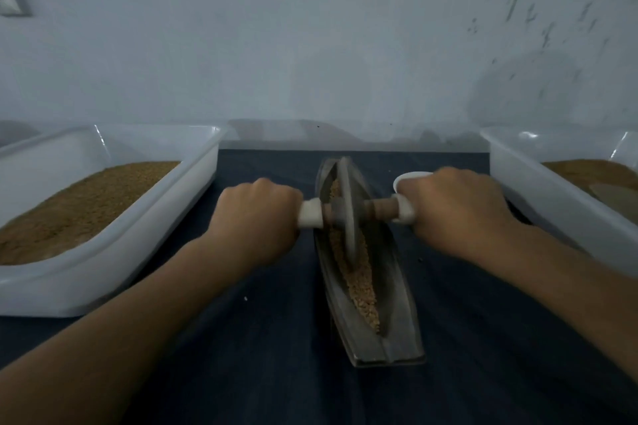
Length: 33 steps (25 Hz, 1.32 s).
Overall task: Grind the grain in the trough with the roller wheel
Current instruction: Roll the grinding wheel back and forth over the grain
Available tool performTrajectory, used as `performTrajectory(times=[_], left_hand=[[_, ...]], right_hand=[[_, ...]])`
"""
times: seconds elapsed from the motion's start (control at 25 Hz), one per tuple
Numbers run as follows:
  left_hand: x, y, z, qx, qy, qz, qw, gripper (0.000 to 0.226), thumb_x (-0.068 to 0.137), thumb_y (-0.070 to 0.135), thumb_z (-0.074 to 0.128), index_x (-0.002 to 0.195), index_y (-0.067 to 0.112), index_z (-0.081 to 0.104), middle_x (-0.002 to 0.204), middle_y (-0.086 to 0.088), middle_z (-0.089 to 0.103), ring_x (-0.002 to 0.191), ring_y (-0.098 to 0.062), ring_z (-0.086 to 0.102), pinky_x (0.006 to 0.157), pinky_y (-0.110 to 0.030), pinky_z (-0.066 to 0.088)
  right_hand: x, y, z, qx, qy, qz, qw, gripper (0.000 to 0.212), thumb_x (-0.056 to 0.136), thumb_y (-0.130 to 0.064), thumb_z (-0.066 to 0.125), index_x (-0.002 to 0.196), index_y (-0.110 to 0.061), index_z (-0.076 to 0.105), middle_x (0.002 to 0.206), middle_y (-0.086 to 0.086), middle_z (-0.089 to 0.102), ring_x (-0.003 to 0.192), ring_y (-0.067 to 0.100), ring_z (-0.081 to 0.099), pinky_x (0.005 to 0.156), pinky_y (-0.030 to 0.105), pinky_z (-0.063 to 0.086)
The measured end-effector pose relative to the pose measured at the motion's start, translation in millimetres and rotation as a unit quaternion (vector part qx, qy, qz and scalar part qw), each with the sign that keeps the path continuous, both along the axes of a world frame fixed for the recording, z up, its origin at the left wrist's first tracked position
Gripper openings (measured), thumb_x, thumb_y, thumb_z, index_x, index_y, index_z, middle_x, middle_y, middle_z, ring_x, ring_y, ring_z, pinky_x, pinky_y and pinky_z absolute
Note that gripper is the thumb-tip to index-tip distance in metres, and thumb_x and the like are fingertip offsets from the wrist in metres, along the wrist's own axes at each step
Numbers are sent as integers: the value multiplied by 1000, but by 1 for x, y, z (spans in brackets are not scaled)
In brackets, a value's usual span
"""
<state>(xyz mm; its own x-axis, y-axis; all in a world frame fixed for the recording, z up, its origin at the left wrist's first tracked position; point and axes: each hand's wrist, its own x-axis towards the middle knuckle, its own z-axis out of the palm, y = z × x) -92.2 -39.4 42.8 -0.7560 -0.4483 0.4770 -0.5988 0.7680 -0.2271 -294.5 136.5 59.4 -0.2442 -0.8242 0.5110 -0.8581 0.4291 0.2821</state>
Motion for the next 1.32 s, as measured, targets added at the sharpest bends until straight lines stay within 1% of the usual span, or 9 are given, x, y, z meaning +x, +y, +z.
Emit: performTrajectory(times=[0.16,0.28,0.48,0.64,0.76,0.92,1.04,1.16,1.32], left_hand=[[30,20,10,-109,23,-100,989,38,59,47,61,66,37,26,53,14,15,41,-9,15,48,-15,6],[0,9,1,-48,-5,9,999,28,77,36,67,68,30,41,59,9,28,48,-14,28,47,-27,24],[-40,-14,25,39,-30,62,997,13,89,34,61,99,25,65,86,0,58,77,-25,59,62,-35,36],[18,23,3,-61,6,-38,997,25,72,38,66,67,30,43,57,10,32,45,-15,31,45,-24,20],[29,27,12,-112,27,-84,990,38,60,40,66,64,33,29,53,11,20,40,-14,21,48,-17,9],[-24,3,11,-37,-13,42,998,7,86,32,60,83,27,58,69,4,41,65,-25,54,55,-32,33],[-51,-11,32,-18,-40,57,997,13,90,30,59,98,21,65,85,-3,58,81,-28,63,61,-35,39],[-23,6,19,-36,-26,10,999,13,83,36,66,81,27,57,68,6,40,62,-22,53,54,-32,33],[23,31,11,-94,16,-82,992,55,59,42,73,64,36,19,53,14,16,42,-7,11,48,-15,9]], right_hand=[[13,50,-7,-27,-32,58,997,17,70,-47,49,72,-32,41,56,-16,19,41,14,29,46,18,18],[9,14,-5,-25,-9,-39,999,15,74,-31,68,74,-29,53,59,-13,28,47,10,25,47,21,18],[-10,-41,14,41,-92,-74,992,6,94,-35,63,94,-28,61,91,-1,64,81,24,60,63,32,40],[15,28,-6,-30,1,4,1000,20,79,-39,58,70,-29,44,59,-13,26,47,9,27,47,21,14],[15,50,-12,-62,-3,59,996,18,75,-45,52,69,-30,43,57,-16,16,41,15,31,50,16,10],[3,-14,0,-4,-63,-48,997,22,80,-29,69,77,-29,47,66,-9,40,56,16,42,50,25,25],[-16,-47,9,42,-153,-64,985,15,89,-33,66,85,-30,52,91,0,62,84,26,60,65,34,40],[-12,-9,-6,14,-60,-20,998,25,80,-32,70,72,-30,46,71,-12,48,57,9,39,50,24,25],[7,39,-8,-60,53,86,993,26,59,-41,63,62,-31,39,61,-18,9,56,-5,3,51,14,4]])
